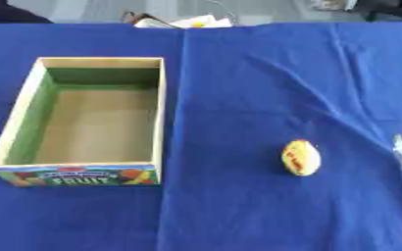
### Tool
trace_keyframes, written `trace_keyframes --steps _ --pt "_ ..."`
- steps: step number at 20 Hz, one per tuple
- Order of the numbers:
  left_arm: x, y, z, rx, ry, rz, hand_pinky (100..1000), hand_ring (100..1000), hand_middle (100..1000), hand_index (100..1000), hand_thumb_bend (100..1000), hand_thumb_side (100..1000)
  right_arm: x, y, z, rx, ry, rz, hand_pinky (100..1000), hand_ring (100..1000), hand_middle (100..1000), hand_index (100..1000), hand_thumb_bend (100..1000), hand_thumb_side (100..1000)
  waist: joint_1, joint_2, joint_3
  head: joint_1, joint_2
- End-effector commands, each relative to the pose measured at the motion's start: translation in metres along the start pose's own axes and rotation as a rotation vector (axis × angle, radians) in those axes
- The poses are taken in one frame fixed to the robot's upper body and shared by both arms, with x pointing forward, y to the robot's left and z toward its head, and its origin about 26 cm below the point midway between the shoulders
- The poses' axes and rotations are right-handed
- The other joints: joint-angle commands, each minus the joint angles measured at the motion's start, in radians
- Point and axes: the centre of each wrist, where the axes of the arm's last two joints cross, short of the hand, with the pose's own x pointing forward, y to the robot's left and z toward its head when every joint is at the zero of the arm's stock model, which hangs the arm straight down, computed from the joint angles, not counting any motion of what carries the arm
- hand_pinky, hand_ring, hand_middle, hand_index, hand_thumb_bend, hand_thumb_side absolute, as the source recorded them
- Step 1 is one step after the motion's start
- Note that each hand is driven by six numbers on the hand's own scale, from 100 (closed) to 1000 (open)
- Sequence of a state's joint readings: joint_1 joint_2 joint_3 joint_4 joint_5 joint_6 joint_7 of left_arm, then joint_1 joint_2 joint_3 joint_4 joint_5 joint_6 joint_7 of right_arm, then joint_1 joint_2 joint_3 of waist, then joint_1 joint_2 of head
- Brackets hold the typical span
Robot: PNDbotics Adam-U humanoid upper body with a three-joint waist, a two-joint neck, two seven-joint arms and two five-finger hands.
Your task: Pick up objects on the table and place them in the box.
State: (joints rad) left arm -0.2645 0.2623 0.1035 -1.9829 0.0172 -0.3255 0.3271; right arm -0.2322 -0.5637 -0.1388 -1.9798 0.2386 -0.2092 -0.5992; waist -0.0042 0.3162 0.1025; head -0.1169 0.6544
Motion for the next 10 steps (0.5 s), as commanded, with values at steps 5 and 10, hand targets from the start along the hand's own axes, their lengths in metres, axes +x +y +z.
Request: trace_keyframes --steps 5,10 --pt "0.005 0.004 -0.005 -0.008 -0.024 -0.009 618 816 840 874 100 1000 0.004 -0.017 -0.010 0.305 -0.044 0.297 795 691 779 889 100 1000 -0.008 -0.027 -0.010 0.009 0.011" --pt "0.005 0.005 -0.005 -0.016 -0.023 -0.014 618 816 840 873 100 1000 0.004 -0.023 -0.009 0.691 -0.028 0.557 835 750 811 929 100 1000 -0.015 -0.032 -0.015 0.007 0.014"
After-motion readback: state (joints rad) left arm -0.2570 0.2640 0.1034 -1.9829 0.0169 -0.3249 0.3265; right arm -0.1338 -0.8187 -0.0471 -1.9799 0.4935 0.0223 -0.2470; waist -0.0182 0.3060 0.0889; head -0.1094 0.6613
